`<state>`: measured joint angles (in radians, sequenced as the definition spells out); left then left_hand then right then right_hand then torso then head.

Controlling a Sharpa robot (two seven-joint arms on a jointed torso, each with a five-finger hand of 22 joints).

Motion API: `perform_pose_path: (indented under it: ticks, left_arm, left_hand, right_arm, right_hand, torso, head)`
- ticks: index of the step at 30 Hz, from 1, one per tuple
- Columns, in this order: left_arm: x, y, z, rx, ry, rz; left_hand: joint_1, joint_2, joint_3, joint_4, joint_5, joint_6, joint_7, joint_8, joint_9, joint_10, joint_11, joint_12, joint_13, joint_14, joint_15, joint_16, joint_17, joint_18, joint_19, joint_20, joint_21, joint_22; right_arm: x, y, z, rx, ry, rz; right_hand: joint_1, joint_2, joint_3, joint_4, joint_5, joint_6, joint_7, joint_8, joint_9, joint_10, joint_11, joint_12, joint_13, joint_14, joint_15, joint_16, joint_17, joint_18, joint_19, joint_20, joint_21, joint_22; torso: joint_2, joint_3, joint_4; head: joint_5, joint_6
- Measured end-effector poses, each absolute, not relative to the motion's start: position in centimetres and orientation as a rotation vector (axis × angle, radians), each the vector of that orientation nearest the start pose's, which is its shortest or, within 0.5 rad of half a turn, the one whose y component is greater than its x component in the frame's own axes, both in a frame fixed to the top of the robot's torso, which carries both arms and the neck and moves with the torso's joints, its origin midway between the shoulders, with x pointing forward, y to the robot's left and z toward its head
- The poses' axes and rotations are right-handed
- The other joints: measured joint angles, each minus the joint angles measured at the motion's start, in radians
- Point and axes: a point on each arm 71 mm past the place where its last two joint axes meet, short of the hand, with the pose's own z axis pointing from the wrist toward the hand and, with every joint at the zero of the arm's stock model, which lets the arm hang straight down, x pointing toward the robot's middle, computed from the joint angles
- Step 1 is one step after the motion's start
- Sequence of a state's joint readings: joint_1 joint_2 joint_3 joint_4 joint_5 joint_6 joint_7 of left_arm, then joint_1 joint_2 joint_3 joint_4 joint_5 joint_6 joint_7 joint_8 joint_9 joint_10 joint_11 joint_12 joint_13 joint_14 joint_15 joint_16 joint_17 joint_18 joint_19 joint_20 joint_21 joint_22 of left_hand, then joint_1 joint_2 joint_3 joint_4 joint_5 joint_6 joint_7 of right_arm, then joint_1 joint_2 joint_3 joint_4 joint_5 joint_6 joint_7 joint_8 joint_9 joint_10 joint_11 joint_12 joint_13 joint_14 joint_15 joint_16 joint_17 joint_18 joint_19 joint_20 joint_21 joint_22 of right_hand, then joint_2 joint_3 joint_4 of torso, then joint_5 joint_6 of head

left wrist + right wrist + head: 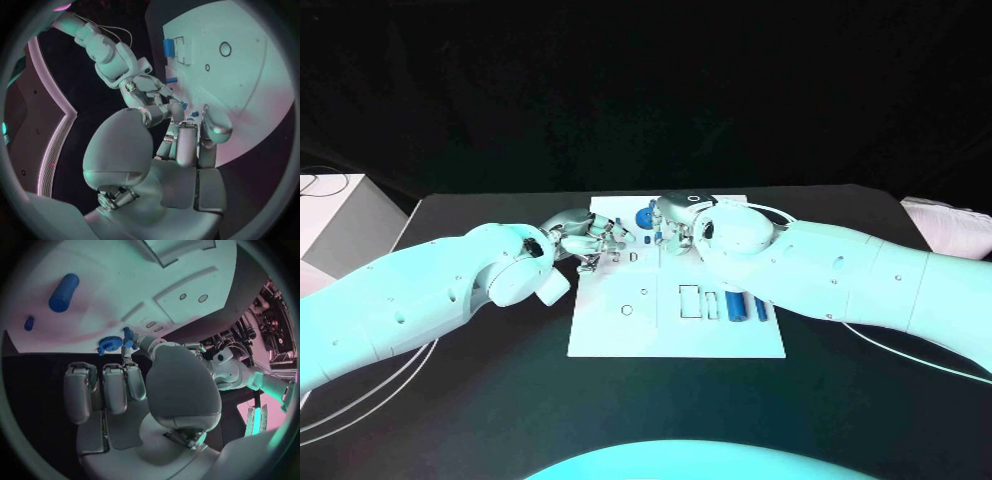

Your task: Assemble the parts on the task board

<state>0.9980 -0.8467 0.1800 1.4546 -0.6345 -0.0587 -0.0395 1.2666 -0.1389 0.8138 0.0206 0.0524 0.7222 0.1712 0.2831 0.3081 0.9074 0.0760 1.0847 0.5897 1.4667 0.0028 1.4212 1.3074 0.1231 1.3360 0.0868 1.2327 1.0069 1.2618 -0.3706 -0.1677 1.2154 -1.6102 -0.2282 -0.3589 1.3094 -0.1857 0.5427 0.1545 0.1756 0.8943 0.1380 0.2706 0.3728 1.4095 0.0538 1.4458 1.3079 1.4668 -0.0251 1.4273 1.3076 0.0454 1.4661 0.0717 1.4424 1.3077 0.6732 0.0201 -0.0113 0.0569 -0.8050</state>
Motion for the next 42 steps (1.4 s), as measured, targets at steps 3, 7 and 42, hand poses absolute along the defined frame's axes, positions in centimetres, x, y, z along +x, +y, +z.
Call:
perform_pose_path:
  ticks: [3, 7, 42]
  left_arm:
    - [48.3, 22.2, -22.2, -0.742, 1.911, -1.240]
    - [48.4, 22.4, -21.7, -0.761, 1.850, -1.287]
    - [48.7, 22.8, -21.0, -0.808, 1.745, -1.344]
  left_hand:
    - [0.000, 0.000, -0.009, -0.004, 0.000, 0.022, 0.006, 0.025, 0.007, -0.008, 0.008, 0.002, 0.000, -0.001, 0.002, -0.009, 0.000, 0.000, -0.008, 0.008, -0.014, -0.017]
    - [0.009, 0.009, -0.020, -0.005, 0.000, 0.032, 0.006, 0.053, 0.019, -0.012, 0.012, 0.005, 0.000, -0.002, 0.008, -0.009, 0.000, 0.000, -0.012, 0.012, -0.014, -0.018]
    - [0.009, 0.009, -0.029, -0.007, 0.000, 0.036, 0.009, 0.081, 0.031, -0.012, 0.012, 0.007, -0.002, -0.002, 0.008, -0.009, 0.000, 0.000, -0.008, 0.015, -0.014, -0.010]
  right_arm:
    - [51.8, -4.9, -21.4, -0.377, 1.734, 0.420]
    - [51.8, -4.9, -21.7, -0.386, 1.749, 0.412]
    - [50.8, -4.0, -22.0, -0.430, 1.784, 0.426]
  right_hand:
    - [0.000, 0.000, 0.000, 0.000, 0.000, 0.000, 0.000, 0.000, 0.000, 0.000, 0.000, 0.000, 0.000, 0.000, 0.000, 0.000, 0.000, 0.000, 0.000, 0.000, 0.000, 0.000]
    - [0.000, 0.000, 0.000, 0.000, 0.000, 0.000, 0.000, 0.000, 0.000, 0.000, 0.000, 0.000, 0.000, 0.000, 0.000, 0.000, 0.000, 0.000, 0.000, 0.000, 0.000, 0.000]
    - [-0.004, -0.004, 0.000, 0.000, 0.000, 0.000, 0.000, 0.000, 0.000, 0.000, 0.000, 0.000, 0.000, 0.000, 0.000, 0.000, 0.000, 0.000, 0.000, 0.000, 0.000, 0.000]
  torso:
    - [0.000, 0.0006, 0.0007]
    - [0.000, 0.0007, 0.0001]
    - [-0.002, 0.0029, -0.0034]
  head:
    - [0.002, -0.003]
    - [0.007, -0.007]
    - [0.020, -0.019]
